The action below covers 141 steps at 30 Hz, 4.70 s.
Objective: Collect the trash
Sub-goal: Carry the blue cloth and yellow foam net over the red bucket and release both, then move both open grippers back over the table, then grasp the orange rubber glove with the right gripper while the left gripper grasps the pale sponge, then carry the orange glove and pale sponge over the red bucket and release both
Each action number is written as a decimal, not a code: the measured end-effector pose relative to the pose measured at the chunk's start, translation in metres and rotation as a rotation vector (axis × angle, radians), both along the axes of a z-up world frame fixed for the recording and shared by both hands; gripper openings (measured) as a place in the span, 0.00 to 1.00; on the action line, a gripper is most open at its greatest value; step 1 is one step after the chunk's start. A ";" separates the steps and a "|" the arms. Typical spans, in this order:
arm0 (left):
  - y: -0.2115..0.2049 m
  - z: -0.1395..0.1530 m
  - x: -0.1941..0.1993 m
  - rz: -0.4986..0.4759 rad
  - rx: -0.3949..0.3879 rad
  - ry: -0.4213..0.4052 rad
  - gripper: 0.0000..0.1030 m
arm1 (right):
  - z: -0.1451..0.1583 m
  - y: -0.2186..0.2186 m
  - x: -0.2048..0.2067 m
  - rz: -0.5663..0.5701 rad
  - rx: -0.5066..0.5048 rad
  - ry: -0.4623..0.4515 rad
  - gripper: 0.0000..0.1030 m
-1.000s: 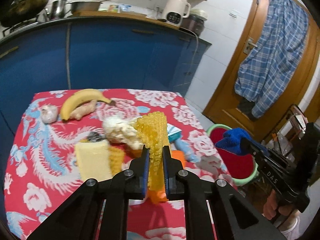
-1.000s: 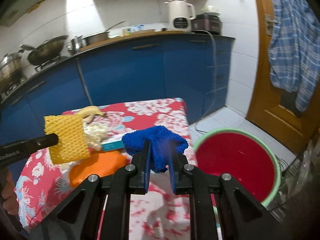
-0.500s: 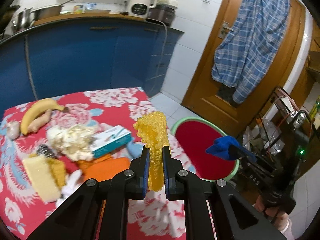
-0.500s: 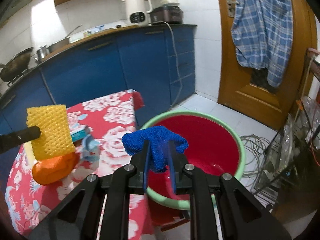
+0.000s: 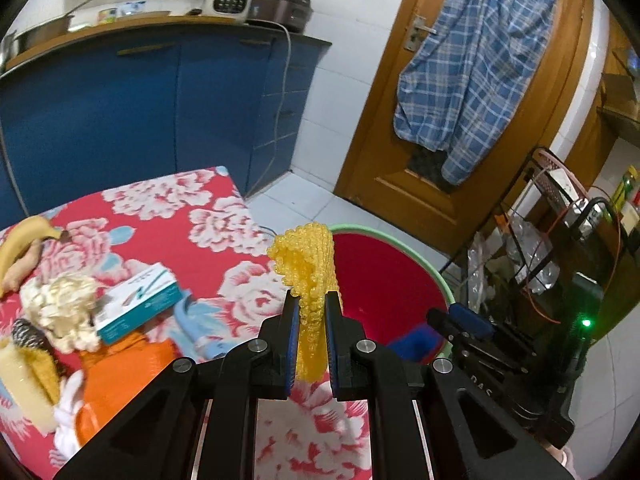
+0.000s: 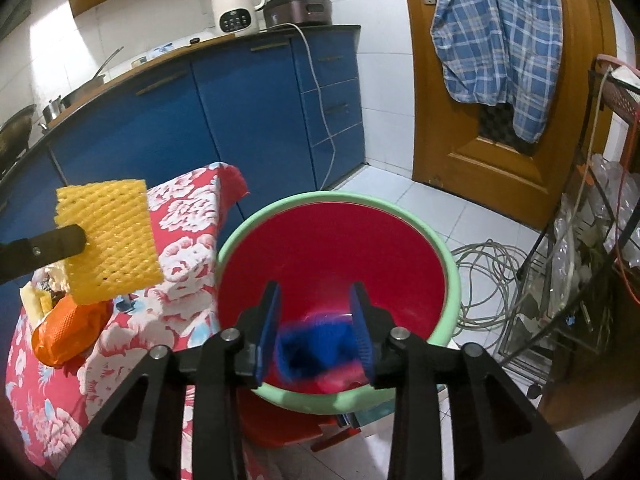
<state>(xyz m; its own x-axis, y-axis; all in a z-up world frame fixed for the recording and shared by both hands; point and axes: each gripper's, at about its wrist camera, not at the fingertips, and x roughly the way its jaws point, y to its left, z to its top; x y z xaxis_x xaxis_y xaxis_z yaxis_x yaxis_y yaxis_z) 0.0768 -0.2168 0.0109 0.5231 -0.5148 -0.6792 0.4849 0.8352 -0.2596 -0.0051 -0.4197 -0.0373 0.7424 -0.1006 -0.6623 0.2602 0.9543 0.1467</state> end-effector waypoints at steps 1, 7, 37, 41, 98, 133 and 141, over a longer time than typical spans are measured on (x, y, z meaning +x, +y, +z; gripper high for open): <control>-0.004 -0.002 0.001 -0.005 0.002 0.005 0.11 | 0.000 -0.002 -0.001 -0.003 0.004 0.000 0.36; -0.030 -0.016 0.009 -0.053 0.016 0.029 0.11 | 0.004 -0.008 -0.011 -0.017 0.018 -0.013 0.38; 0.023 -0.009 -0.010 0.072 0.082 -0.001 0.48 | 0.025 0.030 -0.032 0.052 0.049 -0.050 0.57; 0.048 -0.006 -0.015 0.125 0.085 -0.005 0.50 | 0.025 0.046 -0.029 0.092 0.059 -0.044 0.57; 0.226 -0.078 0.002 0.488 0.076 0.136 0.49 | -0.035 0.226 0.064 0.446 0.165 0.211 0.45; 0.181 -0.016 -0.037 0.361 0.040 0.026 0.45 | 0.034 0.163 -0.003 0.363 0.144 -0.016 0.06; 0.147 -0.008 -0.033 0.281 0.039 0.020 0.45 | 0.040 0.128 -0.015 0.278 0.141 -0.042 0.06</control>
